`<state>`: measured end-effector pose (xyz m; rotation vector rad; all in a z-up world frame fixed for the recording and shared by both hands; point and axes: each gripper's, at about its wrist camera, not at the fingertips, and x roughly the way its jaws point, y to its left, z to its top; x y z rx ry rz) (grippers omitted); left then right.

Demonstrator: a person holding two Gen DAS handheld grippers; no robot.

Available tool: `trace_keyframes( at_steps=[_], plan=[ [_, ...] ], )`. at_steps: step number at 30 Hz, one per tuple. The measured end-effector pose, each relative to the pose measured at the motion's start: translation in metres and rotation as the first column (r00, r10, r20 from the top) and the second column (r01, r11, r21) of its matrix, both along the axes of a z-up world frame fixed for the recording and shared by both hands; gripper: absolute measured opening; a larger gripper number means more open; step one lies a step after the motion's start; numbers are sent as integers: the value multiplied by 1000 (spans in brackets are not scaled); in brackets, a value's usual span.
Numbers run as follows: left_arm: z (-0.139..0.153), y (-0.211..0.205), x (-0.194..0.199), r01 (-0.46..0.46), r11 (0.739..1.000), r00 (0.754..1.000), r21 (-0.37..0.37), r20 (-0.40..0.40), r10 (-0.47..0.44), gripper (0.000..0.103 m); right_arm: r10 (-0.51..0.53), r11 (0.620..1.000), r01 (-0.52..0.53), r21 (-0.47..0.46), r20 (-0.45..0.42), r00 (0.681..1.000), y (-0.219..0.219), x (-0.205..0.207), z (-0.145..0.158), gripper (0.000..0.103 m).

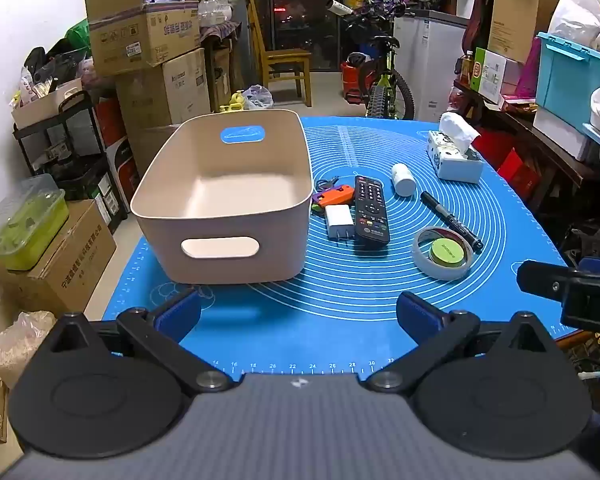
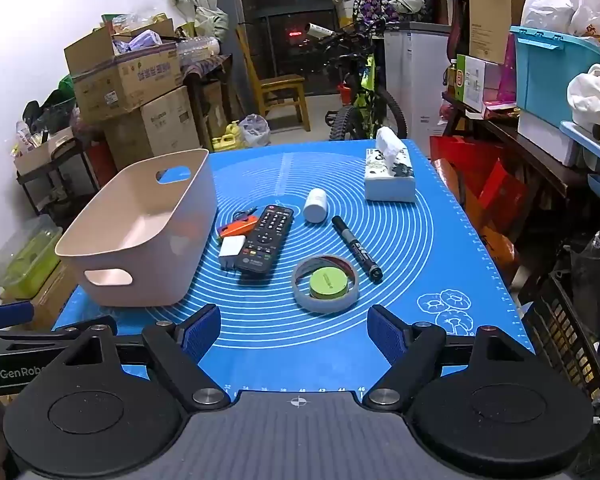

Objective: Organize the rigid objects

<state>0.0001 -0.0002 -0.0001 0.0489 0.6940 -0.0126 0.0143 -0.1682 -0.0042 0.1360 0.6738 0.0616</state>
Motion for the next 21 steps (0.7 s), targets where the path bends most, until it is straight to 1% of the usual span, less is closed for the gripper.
trace_keyframes(
  at_steps=[14, 21],
  plan=[
    [0, 3, 0, -3, 1000, 1000, -1, -2, 3, 103, -3, 1000, 3, -10, -2, 1000, 0, -1, 1, 83],
    [-1, -5, 1, 2, 1000, 1000, 4, 0, -2, 103, -3, 1000, 3, -15, -3, 1000, 1, -1, 1, 83]
  ],
)
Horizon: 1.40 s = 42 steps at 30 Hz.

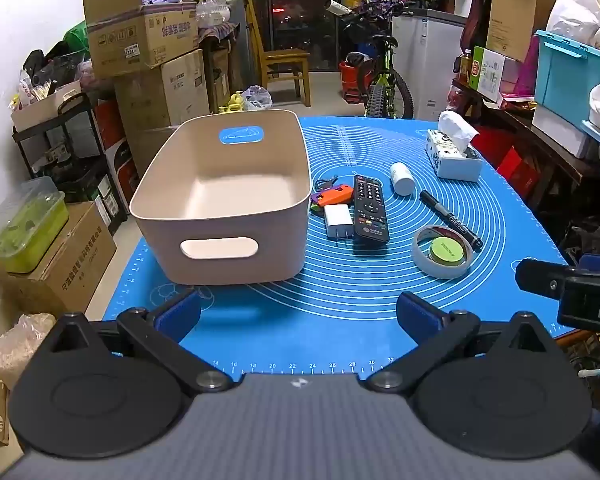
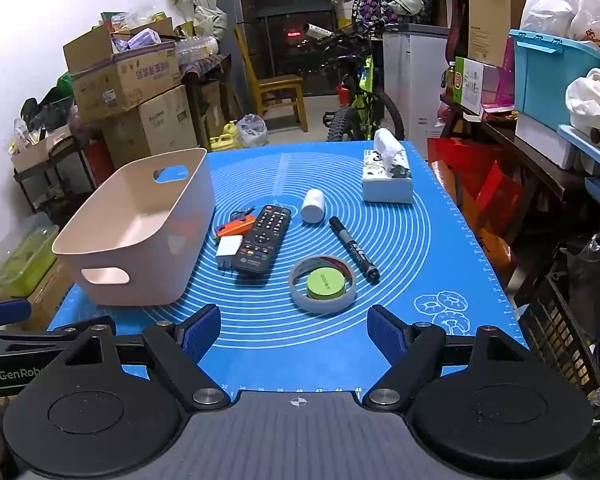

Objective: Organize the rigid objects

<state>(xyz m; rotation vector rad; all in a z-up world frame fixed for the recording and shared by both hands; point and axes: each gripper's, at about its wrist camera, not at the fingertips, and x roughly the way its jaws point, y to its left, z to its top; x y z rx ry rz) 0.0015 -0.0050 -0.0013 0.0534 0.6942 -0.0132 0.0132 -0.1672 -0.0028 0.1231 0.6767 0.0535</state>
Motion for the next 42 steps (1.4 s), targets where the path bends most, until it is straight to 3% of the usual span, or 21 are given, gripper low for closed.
trace_keyframes(
  at_steps=[42],
  plan=[
    [6, 2, -5, 2, 1000, 1000, 11, 12, -2, 103, -1, 1000, 1, -9, -2, 1000, 2, 0, -2, 83]
  ],
)
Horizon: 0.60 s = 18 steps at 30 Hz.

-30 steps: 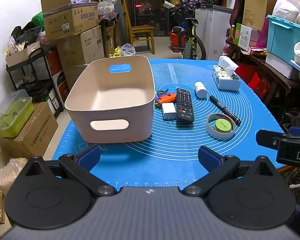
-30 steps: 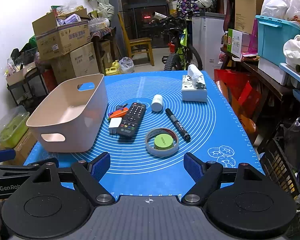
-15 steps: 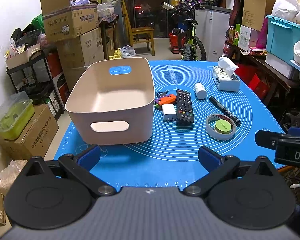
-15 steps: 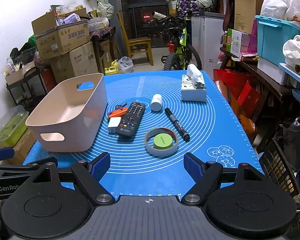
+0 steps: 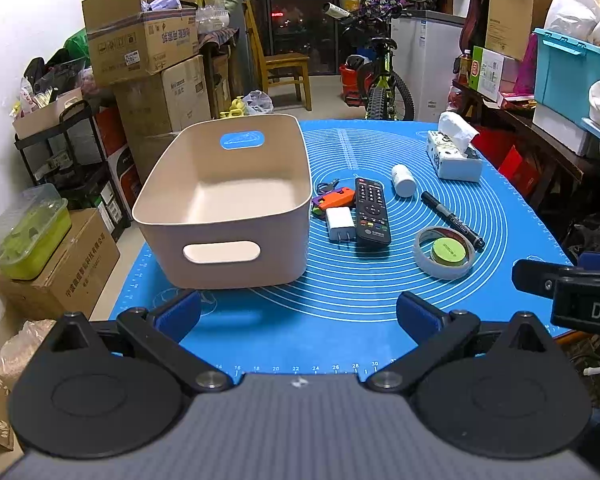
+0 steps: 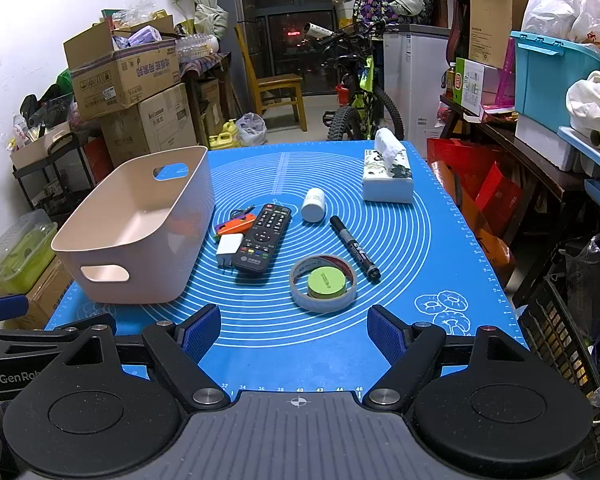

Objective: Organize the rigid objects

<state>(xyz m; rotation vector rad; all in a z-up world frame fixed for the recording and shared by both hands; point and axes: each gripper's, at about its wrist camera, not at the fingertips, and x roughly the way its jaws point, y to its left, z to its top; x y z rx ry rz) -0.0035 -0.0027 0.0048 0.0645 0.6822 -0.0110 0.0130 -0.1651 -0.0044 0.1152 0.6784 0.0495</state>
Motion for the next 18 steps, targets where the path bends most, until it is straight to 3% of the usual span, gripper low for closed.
trace_keyframes(
  at_steps=[18],
  plan=[
    [0, 1, 0, 2, 1000, 1000, 4, 3, -2, 103, 0, 1000, 0, -3, -1, 1000, 1, 0, 0, 83]
  ],
)
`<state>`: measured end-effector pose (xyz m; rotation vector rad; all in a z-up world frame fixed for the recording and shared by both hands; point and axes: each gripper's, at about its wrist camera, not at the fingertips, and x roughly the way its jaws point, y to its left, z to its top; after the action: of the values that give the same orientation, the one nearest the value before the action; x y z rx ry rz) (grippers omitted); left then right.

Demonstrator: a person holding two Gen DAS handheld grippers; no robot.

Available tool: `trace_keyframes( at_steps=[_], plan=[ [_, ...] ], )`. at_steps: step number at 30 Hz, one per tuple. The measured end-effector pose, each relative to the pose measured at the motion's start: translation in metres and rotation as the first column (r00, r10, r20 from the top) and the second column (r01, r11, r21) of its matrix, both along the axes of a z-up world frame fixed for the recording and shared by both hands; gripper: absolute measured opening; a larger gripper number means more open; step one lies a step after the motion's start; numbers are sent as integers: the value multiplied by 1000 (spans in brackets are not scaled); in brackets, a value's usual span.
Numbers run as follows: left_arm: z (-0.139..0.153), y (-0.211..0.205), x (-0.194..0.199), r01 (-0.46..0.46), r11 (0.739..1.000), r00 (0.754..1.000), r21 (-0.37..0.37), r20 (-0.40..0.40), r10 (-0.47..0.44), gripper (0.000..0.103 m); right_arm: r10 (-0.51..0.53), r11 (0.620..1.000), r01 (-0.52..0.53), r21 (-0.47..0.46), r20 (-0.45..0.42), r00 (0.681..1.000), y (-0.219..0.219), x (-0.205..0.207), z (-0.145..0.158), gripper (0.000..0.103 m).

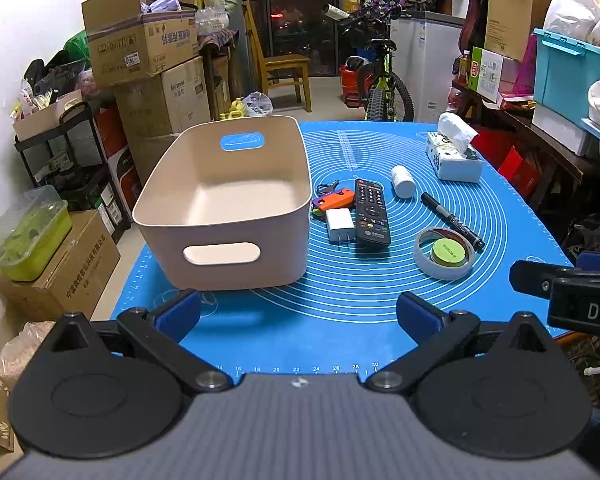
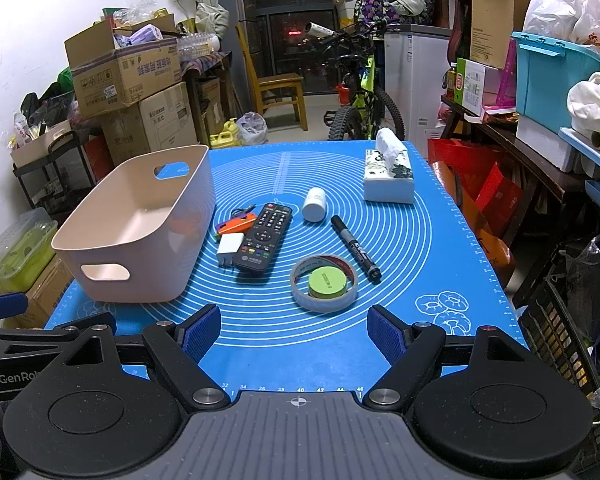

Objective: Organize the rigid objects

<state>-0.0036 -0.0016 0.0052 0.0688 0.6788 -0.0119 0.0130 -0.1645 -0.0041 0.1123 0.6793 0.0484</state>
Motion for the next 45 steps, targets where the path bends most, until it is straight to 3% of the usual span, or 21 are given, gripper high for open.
trace_keyframes(
  at_steps=[11, 17, 24, 27, 36, 42, 45],
  plan=[
    [1, 3, 1, 0, 1000, 1000, -1, 2, 0, 103, -1, 1000, 1, 0, 0, 1000, 0, 0, 1, 83],
    [3, 11, 7, -5, 1000, 1000, -25, -15, 5, 102, -3, 1000, 3, 13, 2, 1000, -4, 1, -5, 83],
    [19, 34, 28, 25, 996, 999, -87, -18, -27, 101, 15, 1000, -15, 9, 50, 999, -2, 14, 13, 83],
    [25, 47, 46, 28, 992, 999, -126, -37, -32, 101, 26, 1000, -26, 6, 63, 998, -4, 28, 21, 83],
    [39, 88, 105, -103, 992, 994, -72, -30, 101, 101, 51, 999, -51, -2, 100, 994, -13, 97, 40, 83],
    [37, 114, 147, -137, 990, 989, -33, -58, 135, 101, 97, 994, -92, -61, 95, 991, -12, 147, 36, 83],
    [27, 127, 167, -162, 985, 983, -58, -96, 156, 101, 99, 994, -94, -59, 85, 991, -14, 170, 29, 83]
  ],
)
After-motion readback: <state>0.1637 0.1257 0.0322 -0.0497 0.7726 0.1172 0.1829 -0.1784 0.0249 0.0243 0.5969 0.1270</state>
